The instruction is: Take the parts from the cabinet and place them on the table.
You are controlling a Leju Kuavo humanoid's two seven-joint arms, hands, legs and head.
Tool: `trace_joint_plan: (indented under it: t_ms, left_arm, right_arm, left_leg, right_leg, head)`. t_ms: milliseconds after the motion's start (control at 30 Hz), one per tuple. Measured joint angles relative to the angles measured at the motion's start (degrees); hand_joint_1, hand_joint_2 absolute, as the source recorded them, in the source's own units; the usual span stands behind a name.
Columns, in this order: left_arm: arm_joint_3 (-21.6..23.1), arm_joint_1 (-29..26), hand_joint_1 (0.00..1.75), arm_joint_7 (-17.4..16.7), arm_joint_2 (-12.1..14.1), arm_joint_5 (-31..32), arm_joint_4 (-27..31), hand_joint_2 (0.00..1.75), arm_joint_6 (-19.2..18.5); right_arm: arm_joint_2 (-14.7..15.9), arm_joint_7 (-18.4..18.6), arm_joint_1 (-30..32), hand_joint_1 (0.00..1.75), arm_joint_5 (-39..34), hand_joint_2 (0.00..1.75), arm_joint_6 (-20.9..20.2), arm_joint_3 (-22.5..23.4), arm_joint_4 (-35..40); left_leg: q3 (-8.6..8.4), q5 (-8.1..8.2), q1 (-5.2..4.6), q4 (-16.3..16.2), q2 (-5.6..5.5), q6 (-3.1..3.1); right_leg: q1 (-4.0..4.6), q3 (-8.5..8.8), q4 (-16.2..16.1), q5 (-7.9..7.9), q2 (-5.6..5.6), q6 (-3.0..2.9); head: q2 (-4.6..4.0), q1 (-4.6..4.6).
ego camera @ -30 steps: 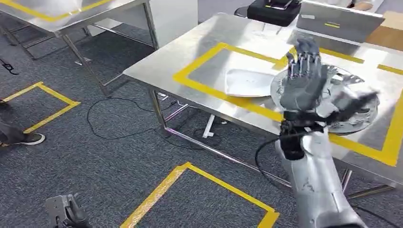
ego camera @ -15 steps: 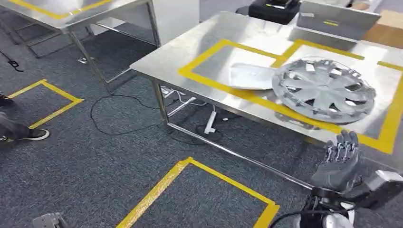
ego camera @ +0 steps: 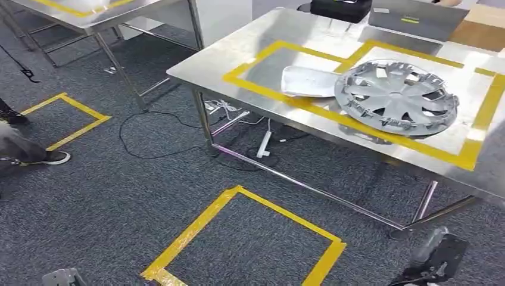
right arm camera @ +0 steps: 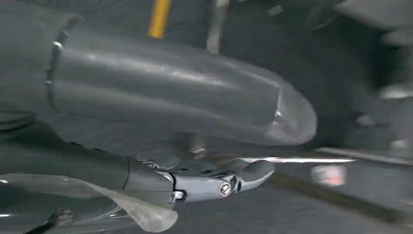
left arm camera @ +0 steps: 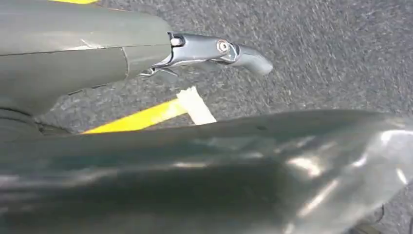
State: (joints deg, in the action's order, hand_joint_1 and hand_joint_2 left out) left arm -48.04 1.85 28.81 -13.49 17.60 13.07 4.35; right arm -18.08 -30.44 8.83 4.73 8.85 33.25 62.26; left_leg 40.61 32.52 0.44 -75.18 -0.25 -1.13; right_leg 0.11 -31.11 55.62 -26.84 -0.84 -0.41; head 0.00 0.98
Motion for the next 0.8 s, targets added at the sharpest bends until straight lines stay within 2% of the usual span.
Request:
trace_joint_plan:
  t_ms: [33, 67, 100, 133, 167, 200, 267, 300, 333, 367, 400, 433, 467, 500, 533, 600, 633, 667, 700, 733, 767, 800]
  left_arm:
    - [-0.4, 0.1, 0.00, 0.0, 0.1, 0.8, 0.0, 0.00, 0.5]
    - [-0.7, 0.1, 0.00, 0.0, 0.2, 1.1, 0.0, 0.00, 0.9]
    - [-0.9, 0.1, 0.00, 0.0, 0.2, 1.1, 0.0, 0.00, 1.0]
    - [-1.0, 0.2, 0.00, 0.0, 0.2, 1.1, 0.0, 0.00, 1.0]
    - [-1.2, 0.3, 0.00, 0.0, 0.3, 1.2, 0.0, 0.00, 1.0]
    - [-1.4, 0.4, 0.00, 0.0, 0.4, 1.2, 0.0, 0.00, 1.0]
    - [-1.5, 0.3, 0.00, 0.0, 0.4, 1.3, 0.0, 0.00, 1.0]
    - [-1.5, 0.4, 0.00, 0.0, 0.4, 1.4, 0.0, 0.00, 1.0]
    - [-1.6, 0.4, 0.00, 0.0, 0.4, 1.4, 0.0, 0.00, 1.0]
    - [-1.6, 0.4, 0.00, 0.0, 0.4, 1.5, 0.0, 0.00, 1.0]
    - [-1.7, 0.4, 0.00, 0.0, 0.4, 1.5, 0.0, 0.00, 1.0]
    - [-1.8, 0.4, 0.00, -0.1, 0.4, 1.6, 0.0, 0.00, 1.0]
    - [-1.9, 0.4, 0.00, -0.2, 0.4, 1.9, 0.0, 0.00, 1.2]
    - [-1.9, 0.4, 0.00, -0.3, 0.4, 2.4, 0.0, 0.00, 1.6]
    - [-1.9, 0.4, 0.00, -0.5, 0.4, 2.9, 0.0, 0.00, 1.9]
    - [-1.9, 0.5, 0.00, -1.1, 0.5, 3.5, 0.0, 0.00, 2.0]
    - [-2.0, 0.3, 0.00, -1.2, 0.7, 3.8, 0.0, 0.00, 2.0]
    - [-2.0, 0.2, 0.00, -1.6, 0.9, 4.3, 0.0, 0.00, 2.1]
    - [-2.0, 0.2, 0.00, -2.0, 0.9, 4.8, 0.0, 0.00, 2.1]
    - [-2.0, 0.2, 0.00, -2.4, 1.0, 5.1, 0.0, 0.00, 2.2]
    - [-2.0, 0.2, 0.00, -2.8, 1.0, 5.6, 0.0, 0.00, 2.2]
    - [-2.0, 0.2, 0.00, -3.3, 1.2, 6.1, 0.0, 0.00, 2.2]
  right_arm:
    - [0.5, 0.1, -2.2, 0.00, 4.6, 0.00, 0.5, 4.5, -8.6]
    - [1.3, -1.0, -4.4, 0.00, 8.4, 0.00, 1.7, 9.1, -19.1]
    - [1.4, -1.1, -4.8, 0.00, 8.5, 0.00, 1.8, 10.1, -21.4]
    - [1.7, -1.2, -4.9, 0.00, 8.7, 0.00, 1.9, 10.8, -22.9]
    - [2.1, -1.4, -5.1, 0.00, 9.0, 0.00, 1.9, 11.4, -24.3]
    - [2.1, -1.5, -5.3, 0.00, 9.1, 0.00, 2.1, 11.9, -25.6]
    - [2.3, -1.6, -5.9, 0.00, 9.3, 0.00, 2.1, 12.5, -27.1]
    - [2.5, -1.7, -6.2, 0.00, 9.2, 0.00, 2.2, 12.8, -27.8]
    - [2.6, -1.7, -6.4, 0.00, 9.2, 0.00, 2.2, 13.0, -28.5]
    - [2.7, -1.7, -6.6, 0.00, 9.2, 0.00, 2.2, 13.3, -28.9]
    - [2.8, -1.7, -6.7, 0.00, 9.2, 0.00, 2.3, 13.5, -29.2]
    - [3.0, -1.1, -7.0, 0.00, 9.6, 0.00, 2.3, 13.7, -29.7]
    - [3.2, 0.4, -7.5, 0.00, 10.7, 0.00, 2.4, 13.9, -30.5]
    - [3.5, 2.4, -8.0, 0.00, 12.3, 0.00, 3.0, 14.0, -31.7]
    - [3.7, 4.1, -8.4, 0.00, 14.4, 0.00, 3.6, 14.0, -33.4]
    - [4.5, 7.5, -8.5, 0.00, 18.8, 0.00, 4.8, 13.9, -37.3]
    - [4.7, 10.0, -8.4, 0.00, 20.7, 0.00, 5.5, 13.8, -38.5]
    - [5.0, 13.0, -8.6, 0.00, 23.3, 0.00, 6.4, 13.4, -40.1]
    - [5.4, 16.1, -8.7, 0.00, 25.7, 0.00, 7.1, 12.7, -41.5]
    - [5.6, 18.3, -8.6, 0.00, 27.6, 0.00, 7.5, 12.1, -42.5]
    - [5.7, 21.1, -8.6, 0.00, 30.0, 0.00, 7.7, 11.2, -43.7]
    - [5.8, 24.1, -8.6, 0.00, 32.6, 0.00, 7.8, 10.0, -44.9]
  left_leg:
    - [-9.20, -3.53, 0.29, 11.1, 0.01, -0.03]
    - [-13.51, -2.13, -0.31, 18.6, -0.32, 1.16]
    - [-13.09, -2.64, -0.57, 18.5, -0.27, 1.90]
    - [-12.62, -3.53, -0.19, 19.2, 0.01, 2.69]
    - [-11.88, -4.17, -0.33, 19.2, 0.23, 3.24]
    - [-10.88, -4.82, -0.45, 19.2, 0.25, 3.76]
    - [-9.02, -6.31, -0.76, 19.1, 0.38, 3.95]
    - [-8.05, -7.01, -0.90, 19.0, 0.47, 3.97]
    - [-7.02, -7.73, -1.01, 19.0, 0.47, 3.93]
    - [-6.20, -8.32, -1.05, 18.9, 0.48, 3.87]
    - [-5.13, -9.01, -1.06, 18.7, 0.47, 3.72]
    - [-4.34, -9.72, -1.05, 18.5, 0.45, 3.54]
    - [-3.85, -10.27, -1.07, 18.2, 0.46, 3.27]
    - [-3.40, -10.65, -1.31, 17.9, 0.49, 2.92]
    - [-3.27, -10.99, -1.28, 17.9, 0.57, 2.60]
    - [-3.21, -12.18, -0.85, 18.2, 0.36, 1.83]
    - [-3.12, -12.55, -0.95, 18.1, 0.11, 1.47]
    - [-2.60, -10.77, -0.67, 17.1, 0.07, 1.13]
    - [-1.87, -7.37, -0.52, 14.4, 0.07, 0.66]
    - [-0.88, -4.00, -0.30, 10.5, 0.10, 0.25]
    - [0.26, -1.30, -0.12, 5.8, 0.09, -0.11]
    - [1.07, -0.07, 0.03, 1.9, 0.10, -0.38]
  right_leg:
    - [-0.23, -2.54, 0.9, 1.24, 0.11, 0.64]
    - [-0.32, -3.62, 1.6, 2.66, 0.21, 1.90]
    - [-0.49, -3.83, 1.4, 3.36, 0.31, 2.49]
    - [-0.70, -4.19, 1.7, 3.17, 0.54, 2.82]
    - [-0.74, -5.02, 3.0, 0.46, 0.69, 2.89]
    - [-0.70, -6.42, 6.3, -3.58, 0.79, 2.97]
    - [-0.72, -8.39, 15.0, -9.43, 0.78, 3.08]
    - [-0.71, -8.72, 18.1, -10.25, 0.77, 3.08]
    - [-0.70, -8.12, 19.5, -9.21, 0.78, 3.00]
    - [-0.69, -6.78, 18.9, -7.40, 0.78, 2.93]
    - [-0.67, -4.06, 16.2, -4.79, 0.78, 2.82]
    - [-0.68, 0.06, 10.9, -3.34, 0.76, 2.67]
    - [-0.69, 4.58, 5.0, -4.25, 0.76, 2.47]
    - [-0.47, 8.92, -0.9, -5.98, 0.80, 2.35]
    - [-0.45, 8.72, -2.4, -7.02, 0.73, 2.07]
    - [0.12, 8.15, -1.7, -6.44, 0.58, 1.54]
    - [-0.13, 7.91, -2.0, -5.77, 0.26, 1.09]
    - [-0.36, 7.59, -2.0, -5.30, -0.33, 0.69]
    - [-0.34, 7.18, -2.0, -4.90, -0.50, 0.08]
    - [-0.26, 6.76, -2.0, -4.51, -0.80, -0.02]
    - [-0.19, 6.29, -2.0, -4.11, -1.21, -0.11]
    - [-0.14, 5.79, -1.8, -3.82, -1.65, -0.08]
  head:
    - [0.00, -0.02]
    - [0.02, -0.33]
    - [0.02, -0.22]
    - [0.02, -0.26]
    - [0.02, -0.24]
    - [0.02, 0.04]
    - [0.00, 0.06]
    - [0.02, 0.15]
    - [0.02, 0.11]
    - [0.00, 0.15]
    - [0.02, 0.13]
    - [0.02, 0.15]
    - [0.02, 0.20]
    - [0.02, 0.28]
    - [0.02, 0.04]
    - [0.02, 0.13]
    - [0.02, 0.13]
    - [0.02, 0.09]
    - [0.02, -0.37]
    - [0.02, -0.42]
    - [0.02, -0.37]
    - [0.00, -0.39]
